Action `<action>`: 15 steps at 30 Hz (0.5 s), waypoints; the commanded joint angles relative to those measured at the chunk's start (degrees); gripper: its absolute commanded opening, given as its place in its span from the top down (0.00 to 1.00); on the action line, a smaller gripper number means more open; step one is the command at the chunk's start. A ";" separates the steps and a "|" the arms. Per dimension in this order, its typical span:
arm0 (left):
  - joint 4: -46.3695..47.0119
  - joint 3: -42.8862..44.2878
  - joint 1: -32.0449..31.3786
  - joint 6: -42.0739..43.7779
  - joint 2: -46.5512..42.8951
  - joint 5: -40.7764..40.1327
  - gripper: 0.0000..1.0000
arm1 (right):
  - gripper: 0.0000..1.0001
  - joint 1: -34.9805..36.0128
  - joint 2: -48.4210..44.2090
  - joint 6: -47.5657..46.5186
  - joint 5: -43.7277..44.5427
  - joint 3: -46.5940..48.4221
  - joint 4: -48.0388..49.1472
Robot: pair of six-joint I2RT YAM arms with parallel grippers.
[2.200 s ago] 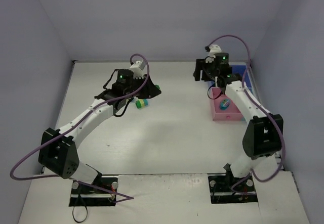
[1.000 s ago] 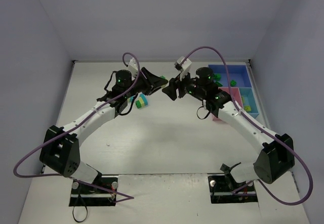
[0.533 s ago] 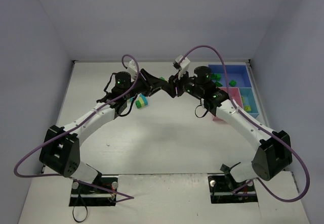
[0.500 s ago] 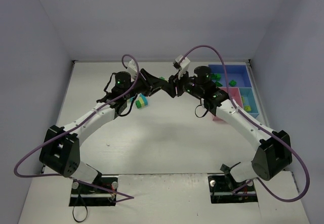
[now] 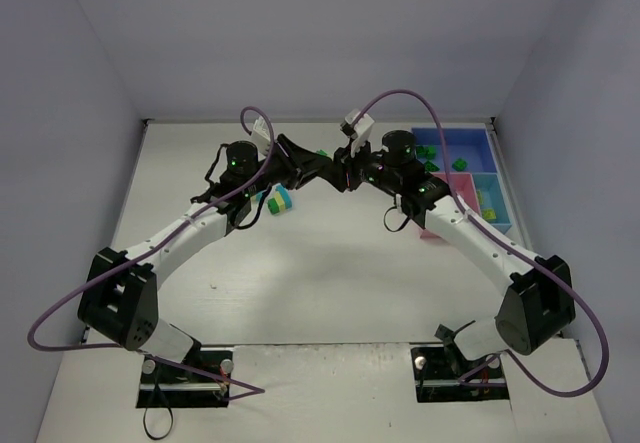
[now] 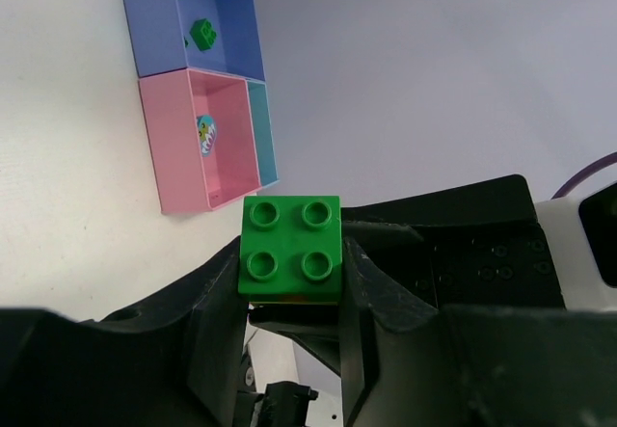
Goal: Sort the legos into containers by color
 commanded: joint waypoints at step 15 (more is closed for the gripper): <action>-1.76 2.62 2.30 4.32 -5.12 -2.01 0.46 | 1.00 -0.35 -2.91 -0.88 0.05 -0.47 3.15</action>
